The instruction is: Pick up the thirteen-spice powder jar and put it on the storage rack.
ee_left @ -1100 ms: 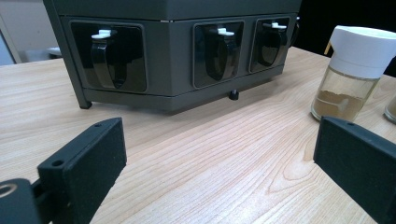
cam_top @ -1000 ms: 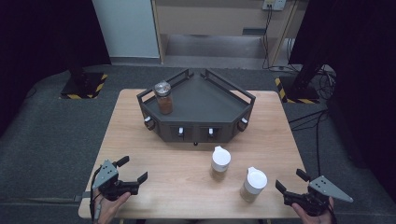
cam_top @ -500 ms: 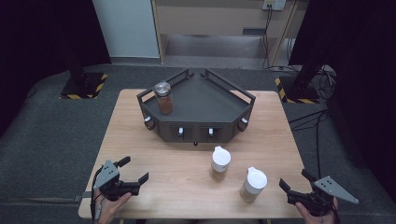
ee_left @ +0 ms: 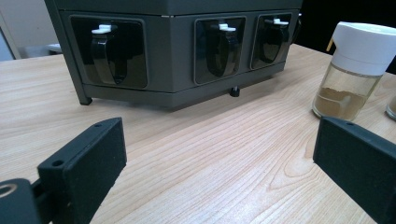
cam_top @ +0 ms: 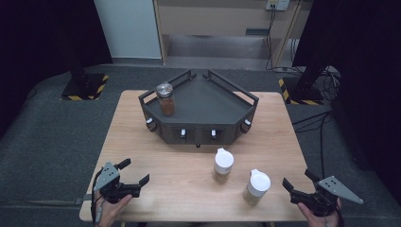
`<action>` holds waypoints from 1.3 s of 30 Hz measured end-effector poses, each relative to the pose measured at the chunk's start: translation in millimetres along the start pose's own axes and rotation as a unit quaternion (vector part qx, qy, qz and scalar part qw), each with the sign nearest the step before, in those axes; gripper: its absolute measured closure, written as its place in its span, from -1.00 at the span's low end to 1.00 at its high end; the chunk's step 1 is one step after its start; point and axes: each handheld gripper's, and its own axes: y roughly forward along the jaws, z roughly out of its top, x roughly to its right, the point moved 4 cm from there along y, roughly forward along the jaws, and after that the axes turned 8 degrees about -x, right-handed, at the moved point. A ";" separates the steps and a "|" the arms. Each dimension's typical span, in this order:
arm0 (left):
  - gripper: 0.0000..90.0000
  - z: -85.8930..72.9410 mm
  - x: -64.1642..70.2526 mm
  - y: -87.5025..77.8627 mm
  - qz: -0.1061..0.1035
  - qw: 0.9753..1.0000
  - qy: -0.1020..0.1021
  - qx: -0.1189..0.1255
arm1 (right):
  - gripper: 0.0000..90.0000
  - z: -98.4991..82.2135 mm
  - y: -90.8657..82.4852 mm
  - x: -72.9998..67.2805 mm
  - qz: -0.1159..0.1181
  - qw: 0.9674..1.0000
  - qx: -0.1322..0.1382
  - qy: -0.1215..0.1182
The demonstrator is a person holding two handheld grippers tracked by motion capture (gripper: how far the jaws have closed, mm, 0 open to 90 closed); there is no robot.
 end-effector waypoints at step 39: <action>-0.97 1.0 -1.3 2.6 -0.008 1.000 0.000 -0.009 | -0.85 96.0 30.6 -86.0 0.097 0.992 -0.023 -0.082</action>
